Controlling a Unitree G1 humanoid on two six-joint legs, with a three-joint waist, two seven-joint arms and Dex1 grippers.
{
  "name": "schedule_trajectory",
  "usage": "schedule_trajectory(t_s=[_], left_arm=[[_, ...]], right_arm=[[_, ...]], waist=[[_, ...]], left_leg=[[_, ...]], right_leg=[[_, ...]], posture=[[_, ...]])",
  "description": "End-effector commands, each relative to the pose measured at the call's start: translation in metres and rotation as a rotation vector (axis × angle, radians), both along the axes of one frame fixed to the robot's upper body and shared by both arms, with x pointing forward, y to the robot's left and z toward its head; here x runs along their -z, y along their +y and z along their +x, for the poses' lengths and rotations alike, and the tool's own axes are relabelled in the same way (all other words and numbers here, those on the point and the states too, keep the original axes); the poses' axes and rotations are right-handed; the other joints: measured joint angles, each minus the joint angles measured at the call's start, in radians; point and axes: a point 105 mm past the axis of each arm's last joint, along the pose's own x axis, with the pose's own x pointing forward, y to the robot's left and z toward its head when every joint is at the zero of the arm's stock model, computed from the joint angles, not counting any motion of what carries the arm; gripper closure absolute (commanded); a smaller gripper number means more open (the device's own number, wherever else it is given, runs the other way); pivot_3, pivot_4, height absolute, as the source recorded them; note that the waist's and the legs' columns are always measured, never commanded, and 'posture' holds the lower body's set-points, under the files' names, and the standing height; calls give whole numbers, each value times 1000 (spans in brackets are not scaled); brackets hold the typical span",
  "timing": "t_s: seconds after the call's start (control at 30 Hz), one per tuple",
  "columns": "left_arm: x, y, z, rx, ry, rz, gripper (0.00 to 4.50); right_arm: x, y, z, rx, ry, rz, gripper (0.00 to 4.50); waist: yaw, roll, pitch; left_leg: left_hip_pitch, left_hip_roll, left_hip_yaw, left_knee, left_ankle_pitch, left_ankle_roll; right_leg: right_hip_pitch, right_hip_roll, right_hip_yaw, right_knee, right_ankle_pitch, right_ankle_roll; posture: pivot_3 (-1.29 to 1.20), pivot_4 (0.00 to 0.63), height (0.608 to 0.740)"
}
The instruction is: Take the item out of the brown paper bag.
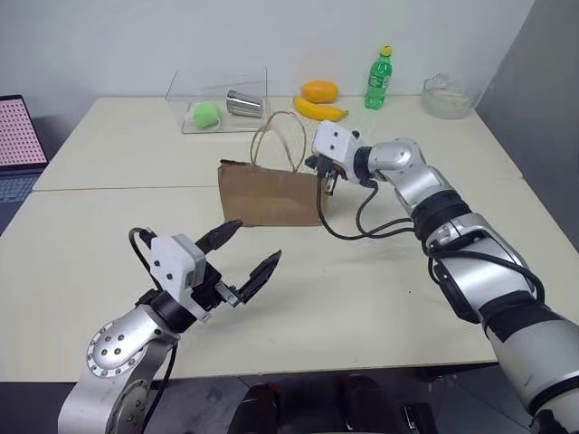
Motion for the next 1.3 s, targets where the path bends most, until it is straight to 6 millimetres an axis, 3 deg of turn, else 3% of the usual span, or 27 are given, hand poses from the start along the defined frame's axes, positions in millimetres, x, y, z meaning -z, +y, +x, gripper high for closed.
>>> schedule_trajectory(t_s=[0.03,0.17,0.3,0.6,0.73,0.87,0.97,1.03,1.13,1.2,1.3], left_arm=[[-1,2,-6,2,-27,27,154],[5,5,-12,16,-2,57,154],[13,15,-18,-28,38,85,154],[31,39,-56,-22,147,188,154],[30,57,-58,-24,138,245,154],[25,64,-38,20,47,326,77],[22,61,-20,115,-42,418,0],[22,64,-6,135,-90,472,0],[29,51,3,300,-172,590,0],[33,46,8,372,-198,626,0],[38,46,17,423,-228,674,0]], right_arm=[[-8,0,-17,-149,24,-56,4449],[11,-4,-44,-294,126,-128,4449],[24,3,-64,-333,161,-120,4449],[39,9,-111,-408,232,-90,4449],[35,11,-116,-392,204,-22,4449],[13,4,-118,-317,166,164,4488],[11,-10,-131,-257,199,257,3876],[13,-18,-143,-226,235,299,3156],[28,-31,-177,-200,358,353,2138],[39,-40,-194,-164,424,356,2138],[52,-51,-201,-72,449,346,2138]], waist=[[0,0,0],[3,0,0],[1,1,0],[4,1,0],[4,1,0],[9,1,0],[24,1,0],[27,1,0],[29,1,0],[30,2,0],[21,2,0]], left_leg=[[0,0,0,0,0,0],[1,0,-1,0,0,0],[1,0,-2,0,0,0],[2,1,-1,0,0,0],[1,1,-1,0,0,0],[1,1,-1,0,0,0],[1,0,-2,1,0,0],[1,0,-2,0,0,0],[0,0,-3,-1,0,0],[-1,0,-4,-2,0,0],[-1,1,-1,-1,-1,0]], right_leg=[[0,0,0,0,0,0],[2,0,-1,-1,0,0],[2,0,-1,0,0,0],[2,0,-1,-1,0,0],[3,0,-1,-2,-1,0],[3,0,-2,-1,-1,-1],[3,0,-3,-2,-1,0],[3,0,-3,-3,-1,0],[2,0,-4,-3,-1,0],[2,0,-4,-4,-1,-1],[2,0,-3,-5,-1,0]], posture=[[0,150,740],[0,150,740],[0,150,740],[0,150,740],[0,150,740],[0,150,740],[0,150,740],[0,150,740],[0,150,740],[0,150,740],[0,150,740]])
